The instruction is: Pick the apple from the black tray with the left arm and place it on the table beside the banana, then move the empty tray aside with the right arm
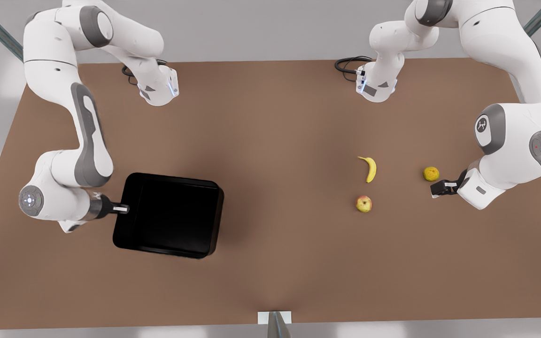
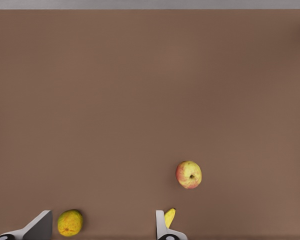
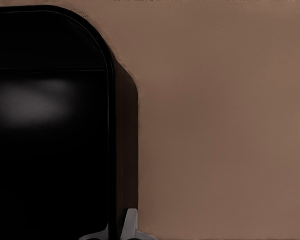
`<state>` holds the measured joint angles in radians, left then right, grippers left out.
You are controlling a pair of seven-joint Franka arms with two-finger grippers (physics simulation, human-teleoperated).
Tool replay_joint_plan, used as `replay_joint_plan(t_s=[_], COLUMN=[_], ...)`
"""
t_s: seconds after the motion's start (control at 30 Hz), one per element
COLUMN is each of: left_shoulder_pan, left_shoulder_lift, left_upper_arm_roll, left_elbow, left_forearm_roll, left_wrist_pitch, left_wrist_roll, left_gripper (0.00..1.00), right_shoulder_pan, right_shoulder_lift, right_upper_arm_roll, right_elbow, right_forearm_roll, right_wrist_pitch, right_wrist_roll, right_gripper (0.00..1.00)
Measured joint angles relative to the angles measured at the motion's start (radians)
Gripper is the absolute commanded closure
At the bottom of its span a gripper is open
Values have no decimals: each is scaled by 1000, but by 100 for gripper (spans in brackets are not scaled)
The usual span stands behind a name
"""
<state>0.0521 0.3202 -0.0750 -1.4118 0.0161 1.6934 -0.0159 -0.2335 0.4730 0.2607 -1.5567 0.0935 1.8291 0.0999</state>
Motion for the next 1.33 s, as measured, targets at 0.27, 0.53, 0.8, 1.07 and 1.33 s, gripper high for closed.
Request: replay_joint_plan(t_s=[0.27,0.53,0.8,1.07,1.33], left_shoulder_pan=[0,-15,-8,-8,-8], left_shoulder_lift=[0,0,0,0,0], left_upper_arm_roll=[0,-1,0,0,0], left_elbow=[0,10,17,17,16], left_forearm_roll=[0,8,-22,-22,-24], left_wrist_pitch=[0,0,3,3,4], left_wrist_roll=[2,4,6,9,10], left_gripper=[0,0,0,0,0], right_shoulder_pan=[-75,-77,-70,-74,-20], right_shoulder_lift=[-41,-15,105,27,-93], right_upper_arm_roll=[41,16,12,60,136], right_elbow=[1,1,8,46,212], right_forearm_roll=[-162,-371,-472,-485,-336], right_wrist_pitch=[88,139,167,160,-27], right_wrist_roll=[-312,-498,-596,-627,-491], right_gripper=[86,84,80,0,0])
